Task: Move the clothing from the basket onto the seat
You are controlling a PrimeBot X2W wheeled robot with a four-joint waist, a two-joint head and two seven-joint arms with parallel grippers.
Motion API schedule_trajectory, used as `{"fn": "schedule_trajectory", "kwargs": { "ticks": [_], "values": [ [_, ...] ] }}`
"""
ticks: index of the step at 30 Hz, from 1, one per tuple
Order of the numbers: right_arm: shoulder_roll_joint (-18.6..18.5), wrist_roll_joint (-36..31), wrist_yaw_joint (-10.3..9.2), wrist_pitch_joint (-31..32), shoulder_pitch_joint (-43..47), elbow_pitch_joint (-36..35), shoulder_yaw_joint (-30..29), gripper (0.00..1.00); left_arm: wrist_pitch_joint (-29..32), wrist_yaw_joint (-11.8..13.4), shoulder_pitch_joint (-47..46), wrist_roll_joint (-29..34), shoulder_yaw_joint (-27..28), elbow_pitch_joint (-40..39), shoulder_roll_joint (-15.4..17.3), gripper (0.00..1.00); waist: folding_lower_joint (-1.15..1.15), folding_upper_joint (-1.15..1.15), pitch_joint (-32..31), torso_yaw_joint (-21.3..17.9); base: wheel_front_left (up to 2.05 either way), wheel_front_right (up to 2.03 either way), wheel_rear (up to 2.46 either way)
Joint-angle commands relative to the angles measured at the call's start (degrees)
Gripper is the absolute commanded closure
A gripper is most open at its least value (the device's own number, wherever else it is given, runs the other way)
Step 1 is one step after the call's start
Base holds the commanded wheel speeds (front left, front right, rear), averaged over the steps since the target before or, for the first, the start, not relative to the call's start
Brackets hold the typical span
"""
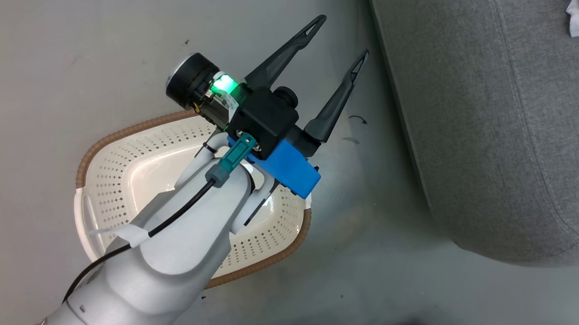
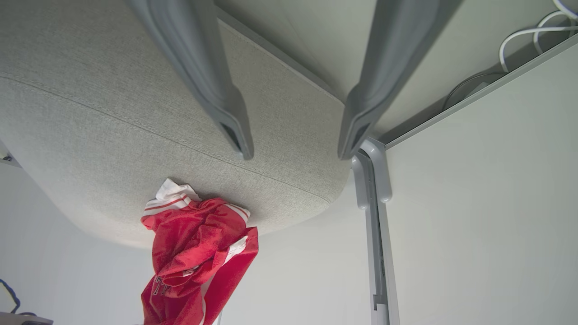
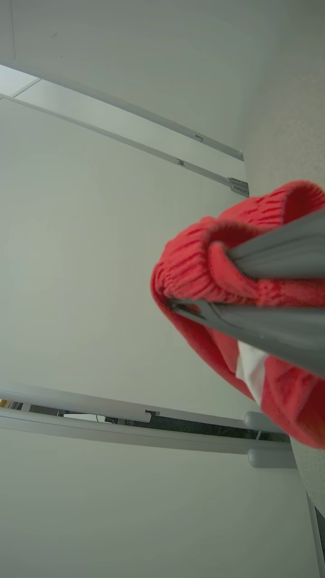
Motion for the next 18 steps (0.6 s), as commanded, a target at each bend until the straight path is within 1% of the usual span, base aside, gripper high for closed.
{"fn": "schedule_trajectory", "kwargs": {
  "ticks": [1,6,10,14,15,16,18],
  "values": [
    [0.36,0.05,0.01,-0.19,1.0,2.27,-0.48,1.0,-0.32,-0.06,-1.11,0.37,-0.02,0.03,0.49,0.0,-0.01,0.0,0.37,0.04,0.0,0.0,0.0],
    [2.21,-0.95,0.02,-0.19,2.57,10.93,-1.68,1.0,-0.41,-0.15,-1.26,0.3,-0.44,0.23,0.2,0.0,-0.01,0.0,0.88,0.9,0.0,0.0,0.0],
    [3.49,-1.7,0.02,-0.19,4.61,13.85,-1.73,1.0,-0.57,0.4,-1.42,0.11,-0.37,0.42,-0.59,0.0,-0.01,0.0,0.71,1.95,0.0,0.0,0.0],
    [4.32,-2.17,0.01,-0.19,5.74,13.86,-2.43,1.0,-0.84,0.56,-1.37,0.02,-0.24,0.67,-0.69,0.0,-0.01,0.0,0.13,2.39,0.0,0.0,0.0],
    [4.57,-2.39,0.01,-0.19,6.1,13.57,-2.64,0.81,-0.94,0.58,-1.19,-0.01,-0.21,0.77,-0.74,0.0,-0.01,0.0,-0.18,2.41,0.0,0.0,0.0],
    [4.78,-2.43,0.01,-0.19,6.46,13.05,-3.09,0.0,-1.05,0.63,-0.97,-0.08,-0.17,0.92,-0.81,0.0,-0.01,0.0,-0.5,2.4,0.0,0.0,0.0],
    [5.84,-2.4,0.02,-0.19,7.73,11.67,-3.49,0.0,-1.1,0.72,-0.2,-0.25,-0.11,1.15,-0.94,0.0,-0.01,0.0,-1.43,2.28,0.0,0.0,0.0]
  ]
}}
